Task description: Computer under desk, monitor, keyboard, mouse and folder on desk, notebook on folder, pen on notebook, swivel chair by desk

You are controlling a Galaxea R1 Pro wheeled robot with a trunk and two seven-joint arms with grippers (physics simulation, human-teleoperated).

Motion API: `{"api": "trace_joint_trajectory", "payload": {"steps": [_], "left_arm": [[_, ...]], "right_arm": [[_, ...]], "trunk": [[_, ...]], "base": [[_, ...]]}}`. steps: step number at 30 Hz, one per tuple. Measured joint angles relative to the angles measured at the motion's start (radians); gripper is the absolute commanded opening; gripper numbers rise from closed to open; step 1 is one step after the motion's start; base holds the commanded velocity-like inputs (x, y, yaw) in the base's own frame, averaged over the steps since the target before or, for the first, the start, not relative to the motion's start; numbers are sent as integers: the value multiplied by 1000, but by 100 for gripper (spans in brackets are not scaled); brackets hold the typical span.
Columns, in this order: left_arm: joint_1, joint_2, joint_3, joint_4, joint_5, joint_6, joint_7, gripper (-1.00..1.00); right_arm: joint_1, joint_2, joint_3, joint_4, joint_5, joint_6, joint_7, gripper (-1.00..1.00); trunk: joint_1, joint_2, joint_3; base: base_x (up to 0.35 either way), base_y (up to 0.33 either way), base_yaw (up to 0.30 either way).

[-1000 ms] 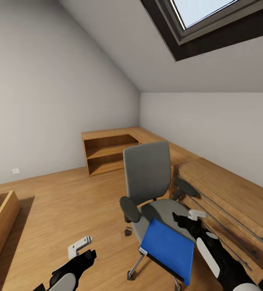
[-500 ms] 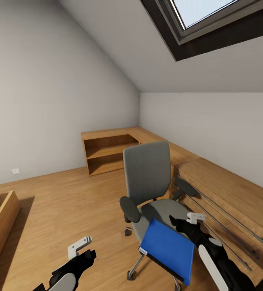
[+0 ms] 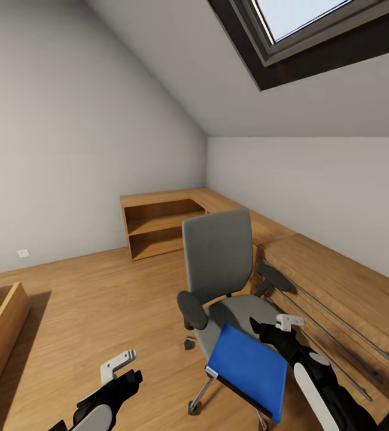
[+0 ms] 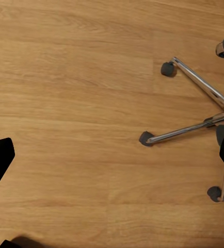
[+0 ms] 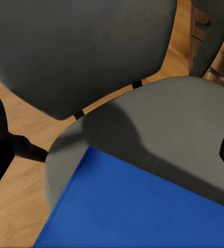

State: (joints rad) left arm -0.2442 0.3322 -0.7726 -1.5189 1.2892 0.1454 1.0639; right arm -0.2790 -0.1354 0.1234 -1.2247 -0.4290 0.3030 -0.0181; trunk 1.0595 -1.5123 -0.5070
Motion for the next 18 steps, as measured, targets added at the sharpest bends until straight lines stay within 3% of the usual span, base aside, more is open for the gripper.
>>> {"api": "trace_joint_trajectory", "payload": {"steps": [3, 4, 8, 14, 18], "left_arm": [[0, 0, -1, 0, 0, 0, 0, 100], [0, 0, -2, 0, 0, 0, 0, 100], [0, 0, -2, 0, 0, 0, 0, 100], [0, 0, -4, -1, -5, 0, 0, 100], [0, 0, -5, -2, -16, 0, 0, 100]], "right_arm": [[0, 1, -1, -9, -10, 1, 0, 100], [0, 1, -2, -15, -38, 1, 0, 100], [0, -2, -3, -18, -69, 0, 0, 100], [0, -4, -5, -20, -88, 0, 0, 100], [0, -5, -6, -20, -94, 1, 0, 100]], "trunk": [[0, 0, 0], [0, 0, 0], [0, 0, 0], [0, 0, 0], [0, 0, 0]], "base": [[0, 0, 0], [0, 0, 0], [0, 0, 0], [-1, 0, 0], [-183, 156, -52]]}}
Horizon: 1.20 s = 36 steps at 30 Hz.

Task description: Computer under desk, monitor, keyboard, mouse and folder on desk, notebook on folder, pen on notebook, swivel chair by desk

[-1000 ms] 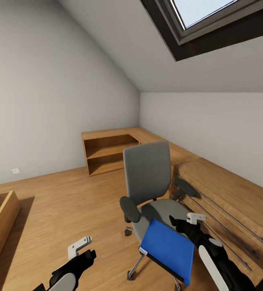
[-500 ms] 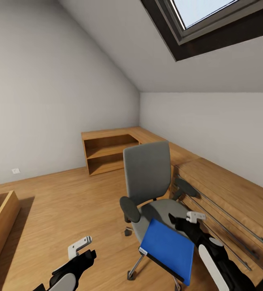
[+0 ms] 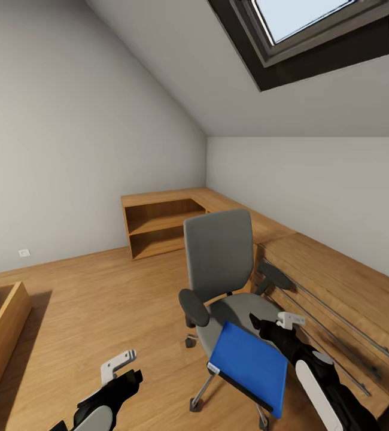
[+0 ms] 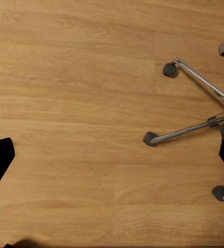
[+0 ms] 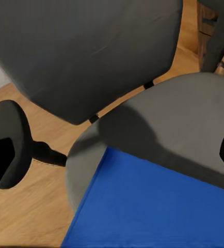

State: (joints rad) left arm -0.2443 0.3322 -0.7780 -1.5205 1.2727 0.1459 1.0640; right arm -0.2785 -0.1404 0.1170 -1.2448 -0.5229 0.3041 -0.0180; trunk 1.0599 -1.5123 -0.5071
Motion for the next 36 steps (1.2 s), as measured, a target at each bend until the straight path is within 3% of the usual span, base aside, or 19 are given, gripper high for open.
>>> {"api": "trace_joint_trajectory", "payload": {"steps": [10, 23, 34, 36], "left_arm": [[0, 0, 0, 0, -1, 0, 0, 100], [0, 1, 6, -1, -2, 1, -6, 100], [0, 1, 32, -24, -3, 1, 4, 100], [0, 1, 35, -24, -3, 1, 3, 100]], "right_arm": [[0, 0, 0, 2, -1, 0, 0, 100], [0, 0, 0, 2, 0, 0, 0, 100], [0, -2, -12, 14, -13, 1, 4, 100], [0, -2, -55, 29, -68, 0, 5, 100]], "trunk": [[0, 0, 0], [0, 0, 0], [42, -77, -34], [49, -91, -41]], "base": [[-240, 209, -174], [-151, 123, -17], [0, 0, 0], [0, 0, 0]]}}
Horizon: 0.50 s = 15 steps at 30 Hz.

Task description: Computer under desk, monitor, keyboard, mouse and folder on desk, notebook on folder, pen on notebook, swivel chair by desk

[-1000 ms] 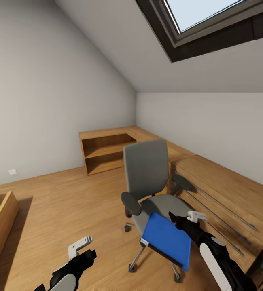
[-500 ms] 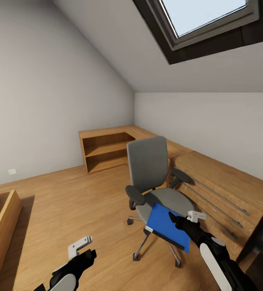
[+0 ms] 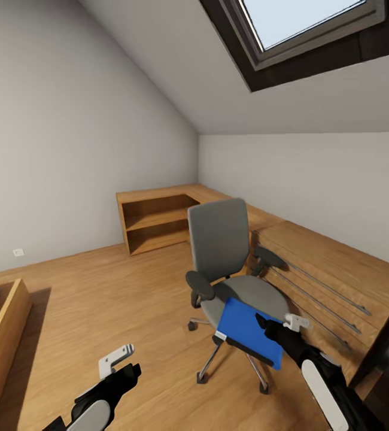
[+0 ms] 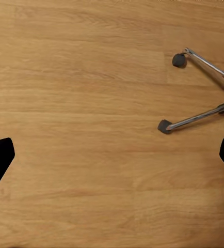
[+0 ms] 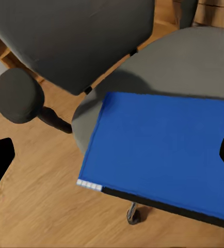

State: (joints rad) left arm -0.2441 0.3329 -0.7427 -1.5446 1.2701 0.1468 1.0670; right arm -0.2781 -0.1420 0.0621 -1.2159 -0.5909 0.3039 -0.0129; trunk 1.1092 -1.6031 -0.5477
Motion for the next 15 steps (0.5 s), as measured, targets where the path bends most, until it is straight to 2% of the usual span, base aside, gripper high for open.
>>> {"api": "trace_joint_trajectory", "payload": {"steps": [3, 4, 9, 10, 11, 15], "left_arm": [[0, 0, 3, 0, 0, 0, 0, 100], [0, 1, 4, 1, 0, 0, 0, 100], [0, 1, 5, 1, 0, 0, -1, 100], [0, 1, 5, 1, 0, 0, -1, 100], [0, 1, 5, 1, 0, 0, -2, 100], [0, 0, 4, 1, 0, 0, 0, 100]], "right_arm": [[2, 0, -23, 5, -42, 0, 2, 100], [6, -1, -36, 6, -68, 0, 3, 100], [14, -15, -76, 9, -127, -1, 5, 100], [18, -21, -97, 9, -156, 0, 6, 100], [35, -28, -151, 10, -228, 1, 7, 100], [47, -33, -202, 10, -289, 4, 7, 100]], "trunk": [[12, -21, -9], [15, -28, -13], [35, -63, -28], [38, -70, -31], [42, -77, -35], [58, -105, -47]], "base": [[0, 0, 0], [0, 0, 0], [0, 0, 0], [0, 0, 0], [0, 0, 0], [0, 0, 0]]}}
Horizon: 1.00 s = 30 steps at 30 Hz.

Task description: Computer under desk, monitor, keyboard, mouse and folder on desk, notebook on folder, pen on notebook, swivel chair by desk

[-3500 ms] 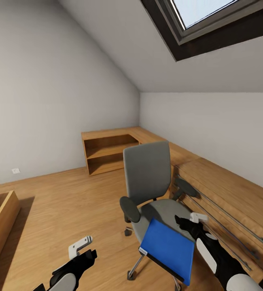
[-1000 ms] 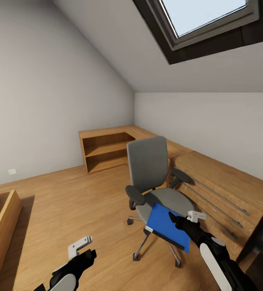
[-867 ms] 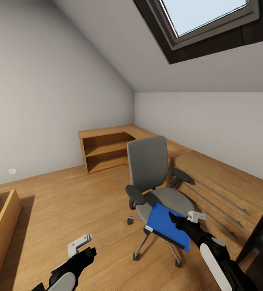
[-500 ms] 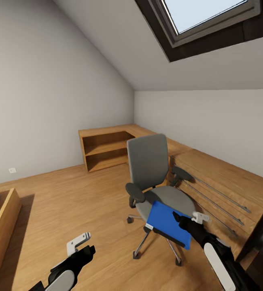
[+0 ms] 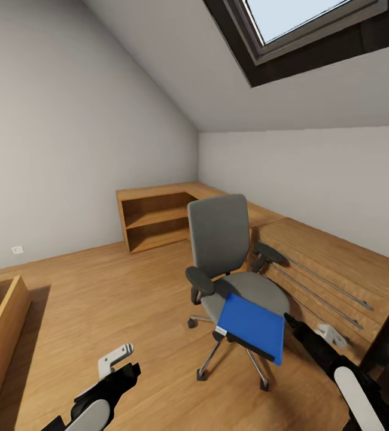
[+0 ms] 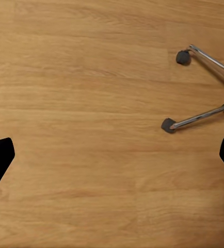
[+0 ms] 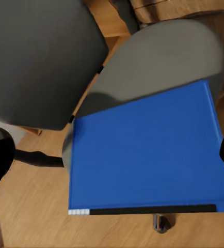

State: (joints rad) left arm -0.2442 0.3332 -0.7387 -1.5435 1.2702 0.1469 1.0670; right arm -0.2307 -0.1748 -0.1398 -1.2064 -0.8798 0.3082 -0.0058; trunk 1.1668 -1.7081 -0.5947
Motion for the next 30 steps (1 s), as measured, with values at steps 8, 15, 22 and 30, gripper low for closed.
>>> {"api": "trace_joint_trajectory", "payload": {"steps": [8, 15, 22, 30], "left_arm": [[0, -1, -3, 1, 1, 0, 2, 100], [0, -1, -5, 3, 1, 0, 3, 100], [0, -2, -9, 5, 1, 0, 1, 100], [0, -4, -12, 7, 3, 0, -1, 100]], "right_arm": [[8, -4, -39, 11, -44, 5, 0, 100], [9, -14, -43, 15, -46, 6, 0, 100], [9, -16, -44, 32, -47, 2, -2, 100], [9, -15, -44, 44, -47, -2, -1, 100]], "trunk": [[31, -56, -25], [58, -105, -47], [84, -154, -69], [115, -210, -94]], "base": [[0, 0, 0], [0, 0, 0], [0, 0, 0], [0, 0, 0]]}}
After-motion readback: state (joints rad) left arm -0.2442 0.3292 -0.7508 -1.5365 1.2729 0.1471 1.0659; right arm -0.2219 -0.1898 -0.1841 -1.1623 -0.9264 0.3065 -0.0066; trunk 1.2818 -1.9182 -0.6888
